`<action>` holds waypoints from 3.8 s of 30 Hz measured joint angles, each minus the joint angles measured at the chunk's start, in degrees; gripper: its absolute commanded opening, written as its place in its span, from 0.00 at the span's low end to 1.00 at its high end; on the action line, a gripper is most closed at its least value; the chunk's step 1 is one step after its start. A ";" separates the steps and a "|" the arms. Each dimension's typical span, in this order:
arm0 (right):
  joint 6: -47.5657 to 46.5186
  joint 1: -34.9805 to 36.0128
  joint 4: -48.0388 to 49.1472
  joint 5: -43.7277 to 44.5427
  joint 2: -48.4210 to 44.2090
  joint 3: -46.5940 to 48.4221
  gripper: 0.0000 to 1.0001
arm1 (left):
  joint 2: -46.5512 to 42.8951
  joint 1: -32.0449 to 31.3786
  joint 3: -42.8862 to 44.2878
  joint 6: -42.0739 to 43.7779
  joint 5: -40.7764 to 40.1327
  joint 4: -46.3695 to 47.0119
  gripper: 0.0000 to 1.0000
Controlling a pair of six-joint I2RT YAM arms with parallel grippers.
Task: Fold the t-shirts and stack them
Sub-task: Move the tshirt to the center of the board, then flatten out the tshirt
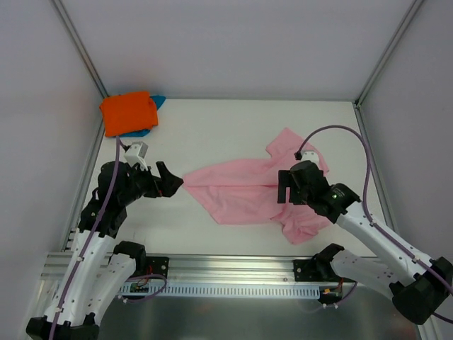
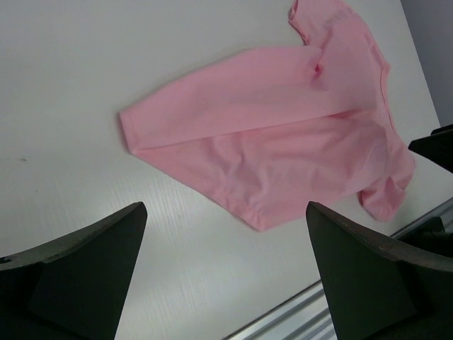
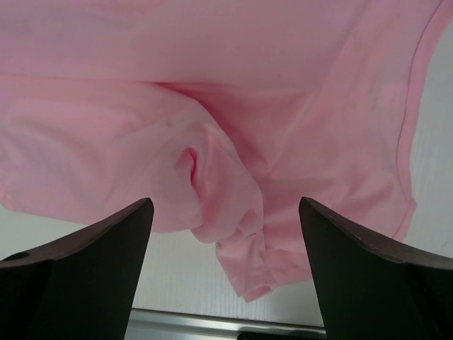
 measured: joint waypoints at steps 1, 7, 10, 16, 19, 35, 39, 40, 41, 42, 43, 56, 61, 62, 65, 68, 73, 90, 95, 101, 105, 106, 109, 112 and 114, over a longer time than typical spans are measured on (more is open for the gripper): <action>0.92 0.02 0.02 -0.63 -0.02 -1.42 0.89 | -0.33 -0.94 -0.92 -0.90 -0.13 -0.20 0.99; 4.63 0.09 0.74 -4.35 2.56 -4.87 0.88 | 2.47 -4.55 -5.86 -3.58 -1.86 -0.13 0.99; 5.90 0.26 1.49 -5.33 5.51 -5.38 0.88 | 5.44 -5.49 -5.97 -4.68 -2.21 0.28 0.99; 9.22 0.48 -0.76 -2.95 7.10 -6.64 0.87 | 5.20 -6.34 -5.79 -5.22 -3.17 1.31 0.99; 11.34 0.48 -2.91 -0.63 6.08 -7.15 0.87 | 5.11 -6.34 -5.66 -5.22 -3.45 1.40 0.99; 21.31 2.99 -8.87 -0.96 -12.72 -19.12 0.60 | 5.09 -6.34 -5.66 -5.20 -3.54 1.57 0.99; 22.08 3.54 -8.15 -2.05 -12.48 -20.63 0.21 | 5.07 -6.34 -5.66 -5.18 -3.61 1.53 0.99; 22.32 3.67 -7.78 -2.43 -12.28 -21.07 0.04 | 5.03 -6.34 -5.66 -5.18 -3.67 1.51 0.99; 22.80 3.82 -7.32 -2.75 -11.98 -21.55 0.00 | 4.87 -6.34 -5.66 -5.18 -3.76 1.46 0.99; 22.80 3.96 -6.93 -3.06 -11.69 -21.90 0.00 | 4.72 -6.34 -5.66 -5.18 -3.85 1.42 0.99; 23.02 4.07 -6.49 -3.37 -11.28 -22.23 0.00 | 4.52 -6.34 -5.66 -5.18 -4.00 1.40 0.99; 22.60 5.01 -5.81 -3.72 -10.75 -19.71 0.00 | 11.45 -13.53 -7.56 -7.74 -5.84 3.15 0.94; 22.45 5.01 -4.98 -3.78 -9.86 -19.47 0.01 | 16.55 -28.28 -9.99 -9.33 -14.12 5.20 0.95; 22.32 5.01 -4.87 -3.80 -9.84 -19.47 0.00 | 18.14 -31.47 -9.99 -9.31 -17.00 6.36 0.95; 22.10 5.01 -4.61 -3.80 -9.88 -19.47 0.00 | 23.76 -39.98 -9.64 -9.20 -24.17 9.03 0.96; 21.97 5.01 -4.63 -3.78 -10.29 -19.47 0.00 | 30.69 -47.21 -8.76 -9.07 -31.76 12.13 0.96; 21.46 5.01 -4.66 -3.78 -11.21 -19.47 0.00 | 39.93 -54.45 -6.32 -9.46 -42.91 16.11 0.96; 21.03 5.01 -4.72 -3.78 -14.19 -19.47 0.01 | 59.06 -62.23 4.96 -13.07 -57.18 19.37 0.00; 21.03 5.01 -4.72 -3.80 -14.19 -19.47 0.01 | 59.49 -62.25 5.16 -13.40 -59.45 16.65 0.00; 21.03 5.01 -4.68 -3.80 -14.16 -19.47 0.00 | 56.30 -62.23 5.31 -13.46 -62.55 12.44 0.00; 21.03 5.01 -4.59 -3.91 -13.84 -19.47 0.00 | 52.59 -62.25 6.47 -13.66 -61.44 9.60 0.55; 21.03 5.01 -4.55 -3.98 -13.70 -19.47 0.01 | 52.02 -62.23 6.69 -13.46 -60.78 9.31 0.63; 21.03 5.01 -4.28 -4.00 -13.60 -19.47 0.01 | 50.90 -62.23 6.73 -13.38 -57.81 9.77 0.77; 21.00 5.01 -4.24 -3.98 -13.62 -19.47 0.01 | 51.01 -62.23 6.69 -13.09 -54.05 10.84 0.81; 21.00 5.01 -4.24 -3.96 -13.62 -19.47 0.01 | 51.60 -62.23 6.58 -12.94 -51.49 12.00 0.83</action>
